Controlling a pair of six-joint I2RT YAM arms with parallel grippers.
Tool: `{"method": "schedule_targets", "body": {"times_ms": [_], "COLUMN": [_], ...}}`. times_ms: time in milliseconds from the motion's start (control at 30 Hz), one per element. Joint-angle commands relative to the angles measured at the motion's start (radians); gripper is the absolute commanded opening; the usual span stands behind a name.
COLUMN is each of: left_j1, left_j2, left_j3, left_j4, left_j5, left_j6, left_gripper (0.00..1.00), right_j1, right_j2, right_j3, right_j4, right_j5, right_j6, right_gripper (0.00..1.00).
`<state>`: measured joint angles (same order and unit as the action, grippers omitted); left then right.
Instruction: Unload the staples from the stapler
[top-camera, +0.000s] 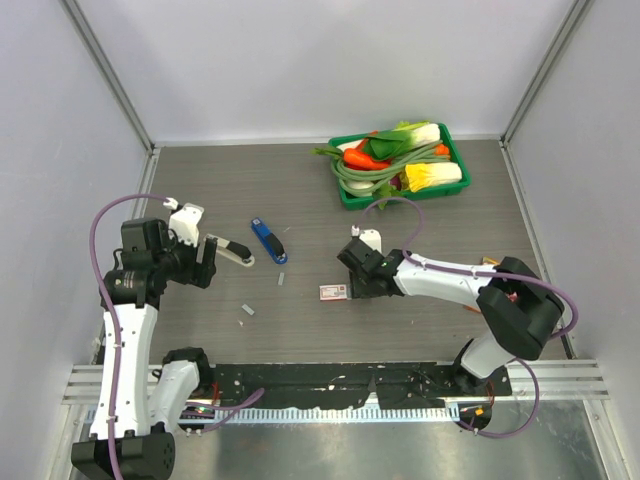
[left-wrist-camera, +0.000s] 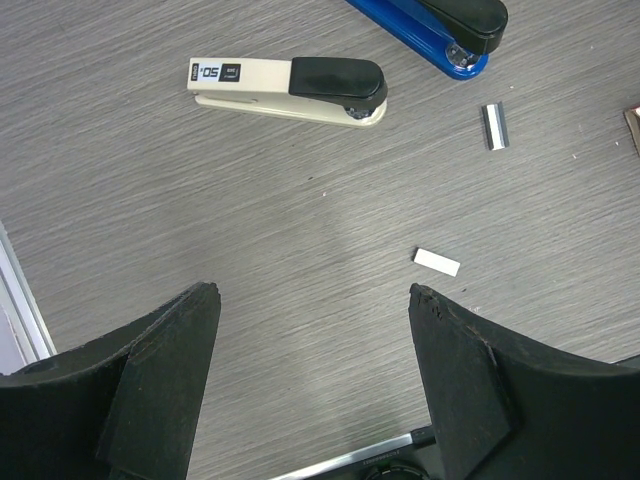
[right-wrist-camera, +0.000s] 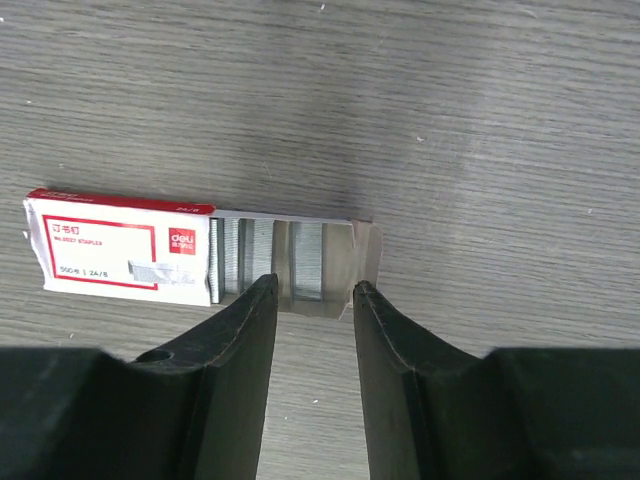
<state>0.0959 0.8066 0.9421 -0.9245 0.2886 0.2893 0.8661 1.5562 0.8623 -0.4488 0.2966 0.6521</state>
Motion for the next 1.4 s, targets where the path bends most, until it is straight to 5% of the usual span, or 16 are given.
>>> {"method": "schedule_targets", "body": {"times_ms": [0, 533, 1367], "left_j1": [0.007, 0.005, 0.007], "left_j2": [-0.017, -0.020, 0.002], "left_j3": [-0.002, -0.009, -0.028], "left_j4": [0.021, 0.027, 0.038], "left_j5": [0.020, 0.024, -0.002], "left_j6": [0.010, 0.010, 0.011], "left_gripper": [0.80, 0.80, 0.80], "right_j1": [-0.003, -0.006, -0.006], "right_j2": [-0.064, -0.116, -0.061], "right_j3": [0.037, 0.060, 0.000], "right_j4": [0.016, -0.018, 0.042], "right_j5": [-0.010, 0.001, -0.010], "right_j6": [-0.006, -0.006, 0.015], "right_gripper": [0.40, 0.07, 0.01]}}
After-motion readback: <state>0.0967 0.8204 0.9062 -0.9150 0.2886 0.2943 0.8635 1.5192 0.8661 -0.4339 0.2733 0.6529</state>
